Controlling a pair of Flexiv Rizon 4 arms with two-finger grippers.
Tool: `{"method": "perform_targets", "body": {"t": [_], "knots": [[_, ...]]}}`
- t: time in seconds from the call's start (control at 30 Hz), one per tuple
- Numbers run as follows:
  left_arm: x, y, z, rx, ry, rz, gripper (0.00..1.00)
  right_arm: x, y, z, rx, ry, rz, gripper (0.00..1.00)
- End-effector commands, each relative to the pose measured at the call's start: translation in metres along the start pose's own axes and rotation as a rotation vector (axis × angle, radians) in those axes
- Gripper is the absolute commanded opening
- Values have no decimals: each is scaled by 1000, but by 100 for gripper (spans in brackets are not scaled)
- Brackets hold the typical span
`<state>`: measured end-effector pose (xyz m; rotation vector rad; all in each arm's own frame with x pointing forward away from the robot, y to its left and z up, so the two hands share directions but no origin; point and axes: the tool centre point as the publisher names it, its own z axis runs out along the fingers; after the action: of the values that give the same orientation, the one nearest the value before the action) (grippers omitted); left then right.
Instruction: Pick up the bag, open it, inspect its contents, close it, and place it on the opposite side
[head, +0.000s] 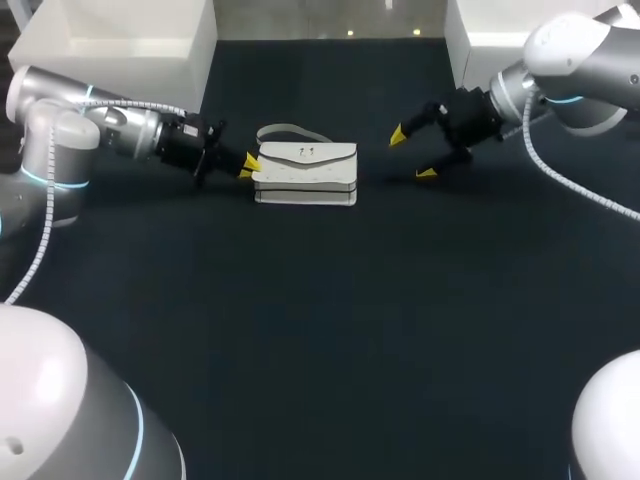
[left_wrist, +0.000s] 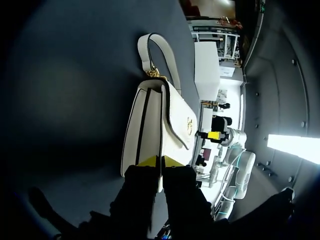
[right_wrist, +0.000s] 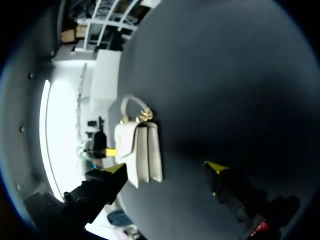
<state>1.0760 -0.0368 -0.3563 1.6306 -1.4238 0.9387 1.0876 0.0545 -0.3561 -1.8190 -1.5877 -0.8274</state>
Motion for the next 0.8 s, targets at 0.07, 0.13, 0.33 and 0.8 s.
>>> {"method": "perform_targets", "body": {"t": [0.07, 0.13, 0.33, 0.8], "knots": [[-1, 2, -18, 10, -17, 15, 0, -3, -3, -22, -27, -78, 2, 100], [-2, 3, -24, 18, -34, 23, 0, -5, -2, -25, -25, -98, 0, 100], [-7, 10, -47, 34, -93, 35, 0, -5, -2, -25, -25, -98, 0, 100], [-7, 10, -47, 34, -93, 35, 0, -5, -2, -25, -25, -98, 0, 100]]}}
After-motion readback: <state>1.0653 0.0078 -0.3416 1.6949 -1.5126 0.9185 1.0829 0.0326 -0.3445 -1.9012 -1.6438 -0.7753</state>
